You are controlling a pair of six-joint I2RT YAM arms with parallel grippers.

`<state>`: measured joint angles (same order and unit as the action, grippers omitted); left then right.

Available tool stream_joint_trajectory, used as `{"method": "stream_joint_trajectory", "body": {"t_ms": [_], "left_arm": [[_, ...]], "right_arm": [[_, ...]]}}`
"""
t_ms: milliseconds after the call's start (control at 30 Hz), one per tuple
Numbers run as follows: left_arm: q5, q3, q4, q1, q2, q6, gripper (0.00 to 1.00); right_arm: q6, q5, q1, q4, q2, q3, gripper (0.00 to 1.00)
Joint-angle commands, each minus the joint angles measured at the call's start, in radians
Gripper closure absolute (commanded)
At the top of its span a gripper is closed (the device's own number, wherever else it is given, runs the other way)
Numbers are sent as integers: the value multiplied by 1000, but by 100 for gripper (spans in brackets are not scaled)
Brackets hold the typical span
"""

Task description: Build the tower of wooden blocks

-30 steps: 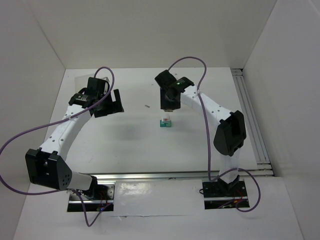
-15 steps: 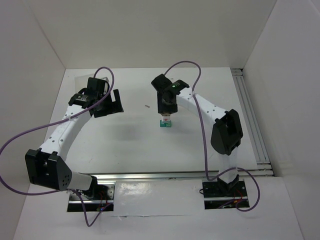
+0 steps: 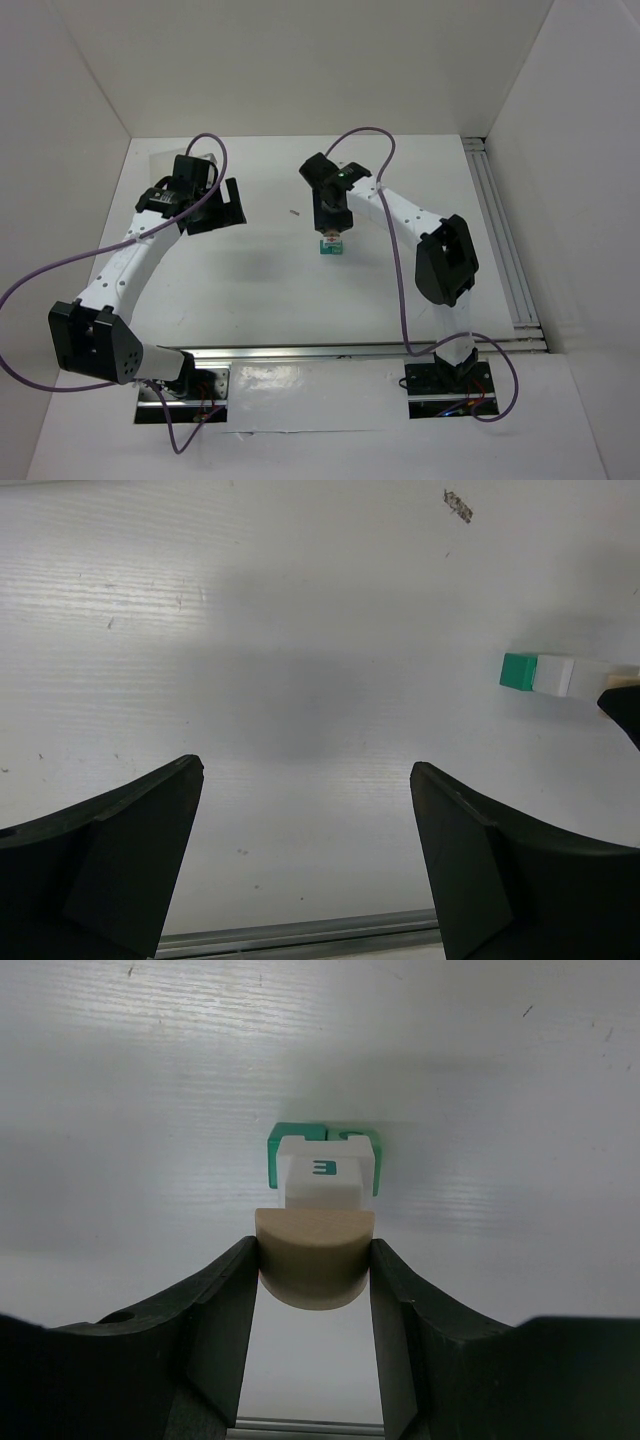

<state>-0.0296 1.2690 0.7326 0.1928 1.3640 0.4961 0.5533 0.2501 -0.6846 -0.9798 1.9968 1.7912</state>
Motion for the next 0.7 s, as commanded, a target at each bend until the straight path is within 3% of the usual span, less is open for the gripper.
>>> {"method": "stream_joint_trajectory", "body": {"t_ms": [0, 667], "left_arm": [[-10, -10, -6, 4, -31, -22, 2], [-10, -19, -6, 4, -31, -22, 2]], "right_arm": [[-6, 14, -7, 24, -3, 19, 63], [-15, 23, -7, 15, 26, 39, 63]]}}
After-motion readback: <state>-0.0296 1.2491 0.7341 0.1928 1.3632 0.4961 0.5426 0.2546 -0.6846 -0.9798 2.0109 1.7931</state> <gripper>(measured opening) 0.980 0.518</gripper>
